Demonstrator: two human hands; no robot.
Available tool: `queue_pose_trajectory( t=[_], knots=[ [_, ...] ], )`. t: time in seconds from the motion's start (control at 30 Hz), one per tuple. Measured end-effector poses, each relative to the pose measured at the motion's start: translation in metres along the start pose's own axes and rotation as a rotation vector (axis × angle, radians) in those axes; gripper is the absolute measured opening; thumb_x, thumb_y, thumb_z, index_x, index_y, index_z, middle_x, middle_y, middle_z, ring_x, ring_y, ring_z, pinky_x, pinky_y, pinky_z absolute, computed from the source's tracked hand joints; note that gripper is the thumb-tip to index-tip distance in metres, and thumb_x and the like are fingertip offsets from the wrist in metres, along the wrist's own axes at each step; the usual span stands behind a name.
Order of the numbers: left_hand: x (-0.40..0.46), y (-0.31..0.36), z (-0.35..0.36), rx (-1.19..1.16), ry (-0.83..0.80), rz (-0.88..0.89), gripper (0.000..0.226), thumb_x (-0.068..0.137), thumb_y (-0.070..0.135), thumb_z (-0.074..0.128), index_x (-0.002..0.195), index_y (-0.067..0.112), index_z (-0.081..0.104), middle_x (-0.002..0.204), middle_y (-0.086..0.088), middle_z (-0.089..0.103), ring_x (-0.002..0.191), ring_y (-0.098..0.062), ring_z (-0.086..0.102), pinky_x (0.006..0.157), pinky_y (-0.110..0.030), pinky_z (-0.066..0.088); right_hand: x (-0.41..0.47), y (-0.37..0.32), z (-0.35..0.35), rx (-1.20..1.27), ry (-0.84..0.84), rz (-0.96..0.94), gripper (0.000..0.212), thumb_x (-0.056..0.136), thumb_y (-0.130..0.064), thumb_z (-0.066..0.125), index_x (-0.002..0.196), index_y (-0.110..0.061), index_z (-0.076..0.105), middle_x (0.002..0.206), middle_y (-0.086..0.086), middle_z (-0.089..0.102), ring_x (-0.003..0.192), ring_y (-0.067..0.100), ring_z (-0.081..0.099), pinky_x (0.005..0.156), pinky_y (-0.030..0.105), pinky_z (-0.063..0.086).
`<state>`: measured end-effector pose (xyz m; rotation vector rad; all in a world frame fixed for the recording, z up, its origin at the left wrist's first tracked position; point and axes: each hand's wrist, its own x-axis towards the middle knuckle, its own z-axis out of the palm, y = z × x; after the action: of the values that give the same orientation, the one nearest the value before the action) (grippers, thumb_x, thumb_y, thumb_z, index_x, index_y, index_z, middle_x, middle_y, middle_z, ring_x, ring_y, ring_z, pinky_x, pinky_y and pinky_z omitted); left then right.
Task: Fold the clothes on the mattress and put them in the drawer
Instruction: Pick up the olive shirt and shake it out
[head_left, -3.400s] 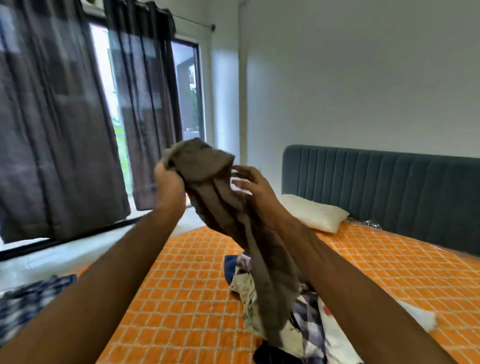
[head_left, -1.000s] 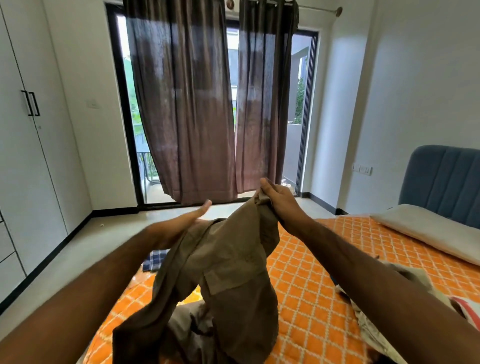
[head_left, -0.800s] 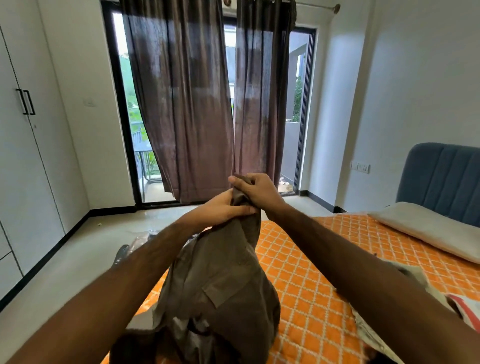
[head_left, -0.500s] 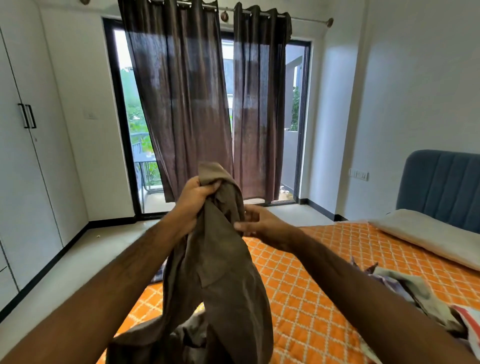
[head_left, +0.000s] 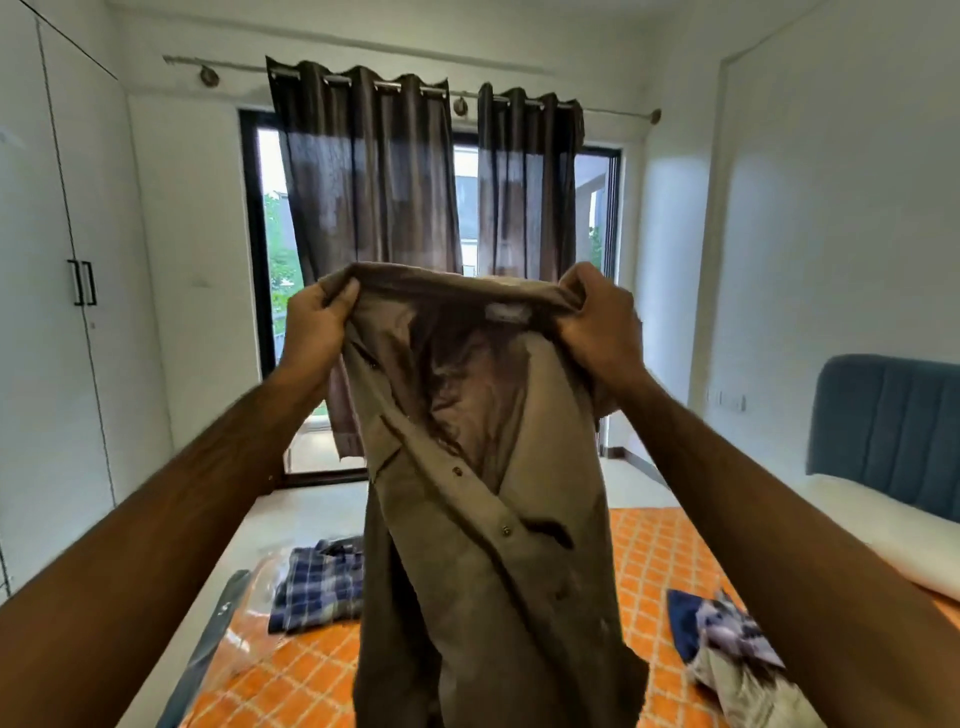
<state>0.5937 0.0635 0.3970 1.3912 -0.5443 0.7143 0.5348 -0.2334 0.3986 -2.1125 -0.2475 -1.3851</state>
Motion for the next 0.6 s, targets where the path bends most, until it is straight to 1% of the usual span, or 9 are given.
queue_pose_trajectory(
  t=[0.07,0.1,0.2,0.27,0.33,0.4,0.43,0.53,0.6],
  knots=[
    [-0.002,-0.011,-0.011,0.047,-0.005,-0.076,0.029,0.098,0.003,0.059,0.127,0.0,0.063,0.096,-0.001,0.073,0.079,-0.006,0.066,0.08,-0.021,0.056,-0.009,0.027,-0.001,-0.018,-0.294,0.057,0.028,0.075,-0.032,0.077,0.088,-0.014,0.061,0.081,0.0,0.065,0.078,0.02,0.062,0.071,0.041,0.052],
    [-0.009,-0.019,-0.017,0.105,-0.018,-0.113,0.029,0.096,0.001,0.062,0.125,-0.001,0.063,0.094,-0.003,0.074,0.076,-0.006,0.068,0.072,-0.018,0.056,-0.017,0.042,-0.002,0.001,-0.46,0.101,0.035,0.073,-0.031,0.084,0.089,-0.008,0.062,0.083,0.004,0.066,0.079,0.022,0.062,0.073,0.039,0.052],
    [-0.037,-0.052,-0.038,0.277,-0.043,-0.239,0.037,0.089,0.005,0.073,0.119,0.011,0.051,0.093,-0.013,0.065,0.087,-0.027,0.064,0.069,-0.029,0.052,-0.052,0.074,-0.004,0.166,-0.891,0.307,0.033,0.074,-0.016,0.091,0.092,-0.006,0.065,0.083,0.003,0.067,0.076,0.014,0.063,0.066,0.024,0.051],
    [-0.054,-0.07,-0.05,0.426,-0.125,-0.2,0.043,0.089,0.006,0.073,0.119,0.019,0.045,0.087,-0.014,0.062,0.084,-0.027,0.061,0.074,-0.036,0.051,-0.071,0.089,-0.002,0.149,-1.055,0.343,0.028,0.076,-0.014,0.089,0.089,-0.009,0.065,0.078,-0.001,0.066,0.073,0.012,0.062,0.063,0.024,0.049],
    [-0.073,-0.086,-0.055,0.678,-0.377,-0.096,0.035,0.091,0.001,0.067,0.116,0.022,0.055,0.09,-0.014,0.068,0.084,-0.024,0.063,0.072,-0.029,0.046,-0.088,0.099,0.002,0.074,-1.132,0.349,0.027,0.078,-0.01,0.088,0.088,-0.01,0.062,0.074,-0.003,0.063,0.07,0.011,0.058,0.06,0.023,0.046],
    [-0.091,-0.107,-0.057,0.881,-0.626,-0.023,0.03,0.089,0.0,0.067,0.098,0.028,0.063,0.097,-0.009,0.072,0.092,-0.021,0.066,0.073,-0.018,0.039,-0.105,0.106,0.008,0.077,-1.107,0.403,0.028,0.078,-0.006,0.086,0.095,-0.008,0.064,0.08,0.001,0.065,0.074,0.014,0.058,0.062,0.022,0.047],
    [-0.101,-0.114,-0.059,0.945,-0.717,-0.043,0.029,0.088,0.005,0.071,0.088,0.033,0.061,0.097,-0.009,0.07,0.095,-0.022,0.065,0.076,-0.018,0.039,-0.112,0.108,0.011,0.115,-1.074,0.436,0.032,0.077,-0.007,0.087,0.1,-0.009,0.066,0.085,0.006,0.067,0.079,0.016,0.061,0.066,0.023,0.05],
    [-0.128,-0.141,-0.064,1.065,-0.82,-0.168,0.029,0.078,0.044,0.081,0.071,0.04,0.053,0.09,-0.001,0.053,0.091,-0.021,0.056,0.081,-0.033,0.045,-0.139,0.106,0.013,0.284,-1.02,0.543,0.042,0.072,-0.013,0.091,0.108,-0.015,0.069,0.105,0.023,0.07,0.093,0.024,0.065,0.084,0.039,0.054],
    [-0.152,-0.164,-0.063,1.002,-0.883,-0.164,0.036,0.066,0.07,0.071,0.076,0.04,0.053,0.091,0.001,0.052,0.095,-0.021,0.054,0.083,-0.036,0.046,-0.164,0.103,0.017,0.38,-1.081,0.628,0.044,0.077,-0.003,0.086,0.116,-0.01,0.066,0.106,0.022,0.069,0.096,0.026,0.066,0.086,0.039,0.055]
  ],
)
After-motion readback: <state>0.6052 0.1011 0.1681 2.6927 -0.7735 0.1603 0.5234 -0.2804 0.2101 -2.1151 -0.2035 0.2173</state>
